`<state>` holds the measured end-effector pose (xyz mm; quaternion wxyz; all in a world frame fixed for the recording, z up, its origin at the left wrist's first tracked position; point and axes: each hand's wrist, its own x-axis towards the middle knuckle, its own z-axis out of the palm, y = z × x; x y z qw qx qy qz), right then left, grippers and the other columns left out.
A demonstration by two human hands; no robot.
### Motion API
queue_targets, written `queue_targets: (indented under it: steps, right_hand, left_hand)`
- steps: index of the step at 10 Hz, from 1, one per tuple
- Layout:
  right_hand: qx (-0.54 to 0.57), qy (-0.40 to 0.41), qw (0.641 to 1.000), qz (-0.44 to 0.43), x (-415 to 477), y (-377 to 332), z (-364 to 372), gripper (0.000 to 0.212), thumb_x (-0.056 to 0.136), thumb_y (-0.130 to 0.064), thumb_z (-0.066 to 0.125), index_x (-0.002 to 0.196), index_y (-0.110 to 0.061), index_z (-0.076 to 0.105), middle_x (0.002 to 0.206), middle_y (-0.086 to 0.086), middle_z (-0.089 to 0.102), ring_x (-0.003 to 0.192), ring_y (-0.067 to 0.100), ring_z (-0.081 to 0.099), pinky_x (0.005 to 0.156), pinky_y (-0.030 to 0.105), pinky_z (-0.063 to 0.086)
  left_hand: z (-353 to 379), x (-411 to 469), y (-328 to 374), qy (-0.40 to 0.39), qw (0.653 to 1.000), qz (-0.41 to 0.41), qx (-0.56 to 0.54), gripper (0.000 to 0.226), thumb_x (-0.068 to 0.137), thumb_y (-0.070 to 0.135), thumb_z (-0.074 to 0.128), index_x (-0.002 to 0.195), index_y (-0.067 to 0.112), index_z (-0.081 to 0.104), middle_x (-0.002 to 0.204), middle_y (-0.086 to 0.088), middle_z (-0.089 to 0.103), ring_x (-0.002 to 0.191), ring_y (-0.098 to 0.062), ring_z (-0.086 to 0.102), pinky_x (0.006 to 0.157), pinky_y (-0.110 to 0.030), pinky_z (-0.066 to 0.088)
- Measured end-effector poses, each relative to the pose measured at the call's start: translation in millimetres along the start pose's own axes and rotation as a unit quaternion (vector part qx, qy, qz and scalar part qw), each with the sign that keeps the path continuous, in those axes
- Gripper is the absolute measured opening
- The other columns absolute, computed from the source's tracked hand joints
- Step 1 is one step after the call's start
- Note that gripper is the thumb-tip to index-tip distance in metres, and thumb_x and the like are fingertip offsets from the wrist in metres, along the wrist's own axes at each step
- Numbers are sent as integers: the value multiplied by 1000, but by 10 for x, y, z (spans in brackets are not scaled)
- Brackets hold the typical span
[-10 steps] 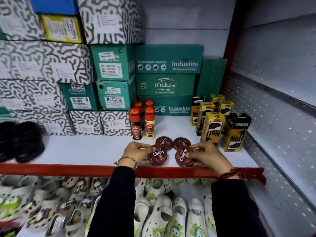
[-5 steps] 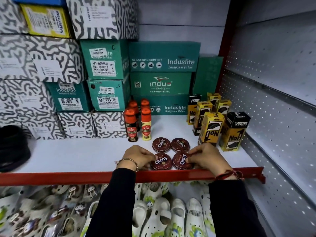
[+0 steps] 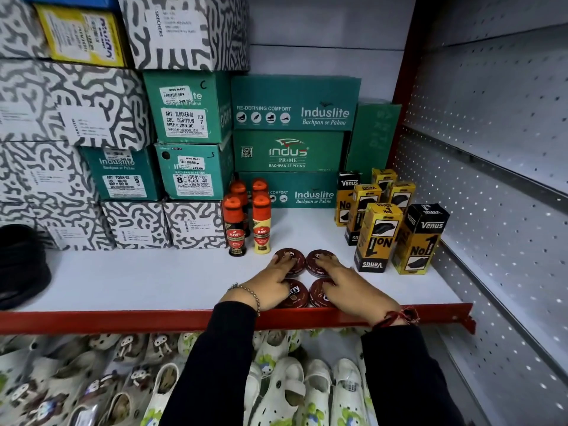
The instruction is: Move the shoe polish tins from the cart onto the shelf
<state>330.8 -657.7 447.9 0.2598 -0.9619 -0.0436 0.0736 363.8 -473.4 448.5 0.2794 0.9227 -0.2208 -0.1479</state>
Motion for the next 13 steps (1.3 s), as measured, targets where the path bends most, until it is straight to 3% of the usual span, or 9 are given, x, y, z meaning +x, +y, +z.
queue_targets:
  steps: [2,4,6,11,12,13]
  right_hand:
    - [5,24,1000,-5,6,92,33,63,92,-14,45,153,-22,33,165,-5,24,154,15,17,126,41,0]
    - [11,35,999,-22,-21,106,16,65,87,-7,48,151,-20,40,162,-3,32,152,15,24,127,41,13]
    - [3,41,999,-29,-50,114,53,62,91,-11,48,151,-21,39,162,-6,32,152,13,25,127,39,4]
    - [5,27,999,-30,-94,107,25,60,92,-22,54,150,-24,39,162,-7,32,152,12,25,127,38,2]
    - [18,67,996,-52,-137,12,-133,57,94,-27,56,149,-22,41,160,-4,35,151,16,28,127,40,7]
    - [25,119,989,-78,-159,-30,-286,56,97,-30,52,151,-22,38,162,-4,32,154,14,20,127,40,7]
  left_hand:
    - [54,10,26,-13,1000,-8,26,67,97,7,40,157,17,12,167,-2,-2,154,-20,-9,124,-33,1]
    - [162,-16,123,27,999,-13,40,65,98,7,38,157,14,11,167,-5,-1,154,-24,-7,123,-31,4]
    - [200,-21,152,37,997,-29,64,64,99,9,38,157,12,11,166,-8,1,154,-29,-5,125,-35,5]
    - [127,-86,121,15,997,-21,78,61,100,15,38,156,16,15,167,-3,5,154,-25,-2,124,-34,7]
    - [-11,-98,192,45,995,-19,84,56,101,21,36,155,18,22,166,-4,9,154,-26,0,126,-39,9]
    - [-190,-93,236,84,992,7,91,54,102,25,34,155,19,23,166,-3,9,154,-25,0,126,-44,10]
